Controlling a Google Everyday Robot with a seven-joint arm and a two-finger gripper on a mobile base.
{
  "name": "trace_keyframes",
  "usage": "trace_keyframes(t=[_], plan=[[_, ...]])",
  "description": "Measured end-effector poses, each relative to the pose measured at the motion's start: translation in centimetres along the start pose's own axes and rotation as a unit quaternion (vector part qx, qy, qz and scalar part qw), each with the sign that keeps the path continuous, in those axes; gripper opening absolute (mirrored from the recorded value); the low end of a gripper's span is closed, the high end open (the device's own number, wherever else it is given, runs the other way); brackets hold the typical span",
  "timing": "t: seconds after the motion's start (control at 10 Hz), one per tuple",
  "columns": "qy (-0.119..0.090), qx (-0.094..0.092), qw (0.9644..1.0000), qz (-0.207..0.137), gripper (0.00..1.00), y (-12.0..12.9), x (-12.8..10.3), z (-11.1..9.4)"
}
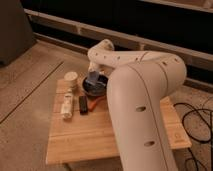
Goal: Place the white sponge in the ceramic cup
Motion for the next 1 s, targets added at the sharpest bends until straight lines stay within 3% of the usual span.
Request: trace_keyframes(t=[0.2, 0.4, 0.9, 1.0], plan=[[-0.033, -0.043, 0.9974, -0.048, 0.00, 4.8, -2.7, -0.9], [-0.051, -0.086, 0.9920, -0.076, 0.00, 8.3, -3.2, -1.6], [-0.053, -0.088, 0.9914, -0.080, 0.00, 8.6, -3.3, -1.7], [-0.061, -0.087, 0.9898, -0.095, 0.00, 9.2, -3.6, -2.0]])
